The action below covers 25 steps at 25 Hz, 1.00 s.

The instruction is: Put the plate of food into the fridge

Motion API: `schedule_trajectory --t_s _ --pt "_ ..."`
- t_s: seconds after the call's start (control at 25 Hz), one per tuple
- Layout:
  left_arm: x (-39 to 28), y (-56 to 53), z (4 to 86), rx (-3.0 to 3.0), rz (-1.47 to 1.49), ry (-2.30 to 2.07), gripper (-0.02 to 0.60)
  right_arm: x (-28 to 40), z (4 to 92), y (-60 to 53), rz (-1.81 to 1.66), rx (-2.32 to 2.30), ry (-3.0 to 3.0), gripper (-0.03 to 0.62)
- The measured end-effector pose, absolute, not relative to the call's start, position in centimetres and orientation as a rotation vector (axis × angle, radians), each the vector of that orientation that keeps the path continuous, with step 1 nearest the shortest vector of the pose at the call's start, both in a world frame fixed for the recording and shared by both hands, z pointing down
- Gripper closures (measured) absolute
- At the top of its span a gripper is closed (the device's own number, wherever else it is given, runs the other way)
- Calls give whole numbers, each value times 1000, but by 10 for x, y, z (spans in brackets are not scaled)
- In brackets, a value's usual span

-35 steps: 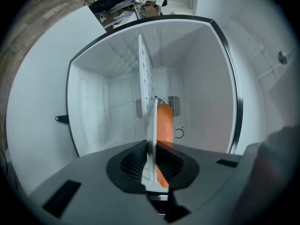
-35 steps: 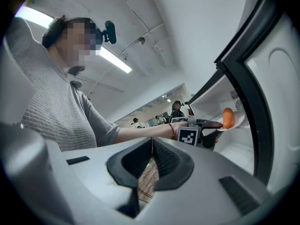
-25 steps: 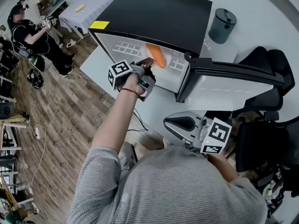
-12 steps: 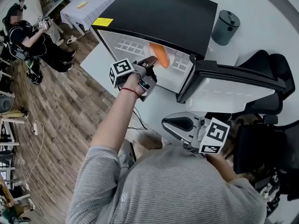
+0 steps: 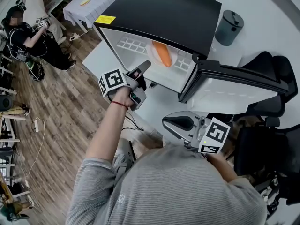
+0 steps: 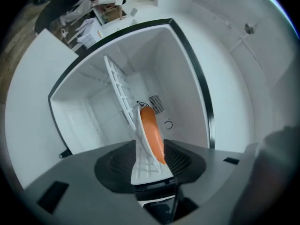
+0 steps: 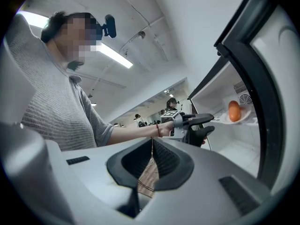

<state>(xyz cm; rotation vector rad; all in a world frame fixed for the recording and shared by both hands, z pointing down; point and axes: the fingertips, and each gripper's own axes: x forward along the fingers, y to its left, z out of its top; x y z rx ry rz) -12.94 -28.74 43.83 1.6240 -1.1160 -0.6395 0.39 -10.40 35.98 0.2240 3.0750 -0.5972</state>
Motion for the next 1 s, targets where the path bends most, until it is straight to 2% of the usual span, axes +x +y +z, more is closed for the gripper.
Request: schedule_trajectory --t_s 0.6,0.64,0.72,1.0 --pt "-109 -209 385 2111 -370 -1274 419 -1 363 -113 -551 23 3077 580" --pt "-111 -208 383 2143 -342 -1275 454 -5 363 -115 -553 -20 3074 580" --pt "-116 -204 382 2200 -271 -1265 571 -16 362 -120 -554 -111 3062 580" --pt "-153 -194 396 2399 0 -1126 571 -79 362 -138 -411 -471 3078 580"
